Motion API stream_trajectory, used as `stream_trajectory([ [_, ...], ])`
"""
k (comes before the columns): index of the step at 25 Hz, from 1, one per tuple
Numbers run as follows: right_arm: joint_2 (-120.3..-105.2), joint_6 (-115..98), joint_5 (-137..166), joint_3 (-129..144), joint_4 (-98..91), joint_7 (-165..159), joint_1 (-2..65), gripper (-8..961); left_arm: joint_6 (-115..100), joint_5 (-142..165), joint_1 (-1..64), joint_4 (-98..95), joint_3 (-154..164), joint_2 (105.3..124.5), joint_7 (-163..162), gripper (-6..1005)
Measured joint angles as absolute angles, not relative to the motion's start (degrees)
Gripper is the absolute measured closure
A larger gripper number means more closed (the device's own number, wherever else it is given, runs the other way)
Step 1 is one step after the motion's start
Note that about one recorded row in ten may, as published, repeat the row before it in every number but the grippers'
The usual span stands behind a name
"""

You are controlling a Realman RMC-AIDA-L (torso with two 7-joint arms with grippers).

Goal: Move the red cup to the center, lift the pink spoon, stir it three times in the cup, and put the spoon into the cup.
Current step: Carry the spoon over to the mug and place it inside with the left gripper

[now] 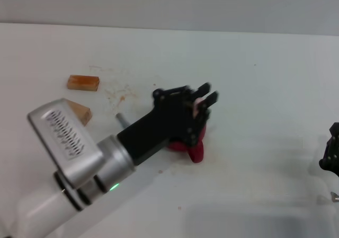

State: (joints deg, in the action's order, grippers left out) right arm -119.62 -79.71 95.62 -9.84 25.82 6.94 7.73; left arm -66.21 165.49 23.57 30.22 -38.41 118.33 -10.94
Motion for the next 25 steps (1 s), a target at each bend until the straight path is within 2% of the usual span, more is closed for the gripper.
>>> stream_trajectory([
  [6,-119.62,-79.69,95.62,-9.84,25.75,6.94,7.74,952,-66.28,165.50,19.88,29.34,-42.49,117.92,-10.60,836],
  [18,-119.61,-79.01,95.62,-9.84,25.79,6.94,8.07,954,-65.66,165.52,25.22,28.59,-41.59,118.42,-11.76,811],
  [25,-119.61,-79.00,95.62,-9.84,25.80,6.94,8.00,953,-65.64,165.41,22.72,29.79,-39.40,118.48,-11.73,797],
])
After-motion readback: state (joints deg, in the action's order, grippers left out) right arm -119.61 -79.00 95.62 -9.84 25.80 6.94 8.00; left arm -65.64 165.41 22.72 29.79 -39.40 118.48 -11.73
